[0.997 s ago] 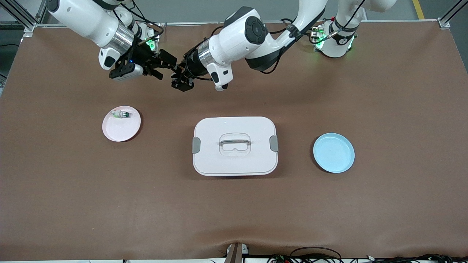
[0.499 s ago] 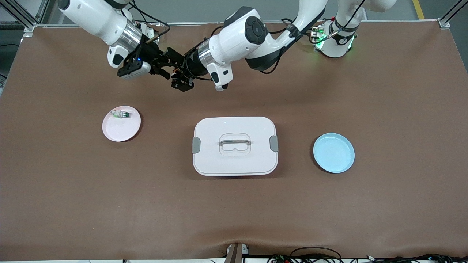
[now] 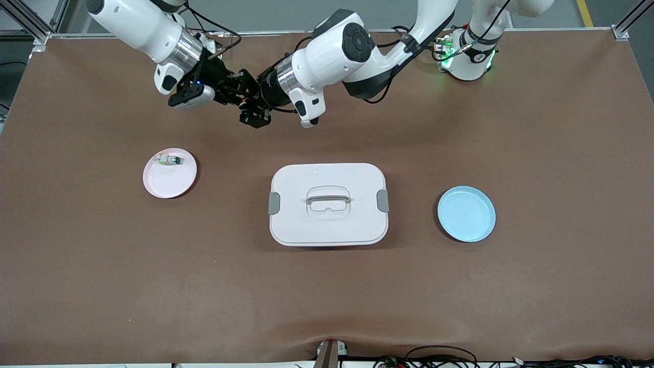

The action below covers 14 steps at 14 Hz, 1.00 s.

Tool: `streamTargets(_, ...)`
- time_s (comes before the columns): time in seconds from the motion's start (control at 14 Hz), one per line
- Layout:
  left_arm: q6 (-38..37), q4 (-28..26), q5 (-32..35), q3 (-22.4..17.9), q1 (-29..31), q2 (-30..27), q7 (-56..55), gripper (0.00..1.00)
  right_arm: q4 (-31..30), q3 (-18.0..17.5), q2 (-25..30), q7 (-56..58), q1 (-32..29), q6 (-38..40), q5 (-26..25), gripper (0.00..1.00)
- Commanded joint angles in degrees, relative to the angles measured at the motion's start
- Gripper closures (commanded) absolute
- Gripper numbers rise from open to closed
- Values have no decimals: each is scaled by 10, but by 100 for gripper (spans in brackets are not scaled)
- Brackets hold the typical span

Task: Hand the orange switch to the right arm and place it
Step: 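Grasp the switch with the right gripper from the left gripper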

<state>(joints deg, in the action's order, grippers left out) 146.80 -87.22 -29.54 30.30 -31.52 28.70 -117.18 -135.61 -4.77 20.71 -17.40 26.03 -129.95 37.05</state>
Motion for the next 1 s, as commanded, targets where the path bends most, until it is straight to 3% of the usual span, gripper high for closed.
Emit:
streamTargets(0.0,5,7,14,-4,-6,3,-10,92,-11,3,17,1,6,-7,14,100)
streamTargets(0.28,4,5,18,-4,-6,2,-11,92,-11,2,17,1,7,-7,14,100)
streamTargets(0.43,4,4,20,-4,-6,1,-10,86,-9,2,16,1,7,-7,15,100)
streamTargets(0.5,4,5,25,-4,-5,1,-11,71,-9,3,16,2,6,-7,14,100)
streamTargets(0.57,4,6,29,-4,-6,2,-12,1,-9,3,16,6,6,-6,14,100)
streamTargets(0.93,3,7,47,-4,-1,2,-10,0,-5,9,13,66,-12,11,14,100)
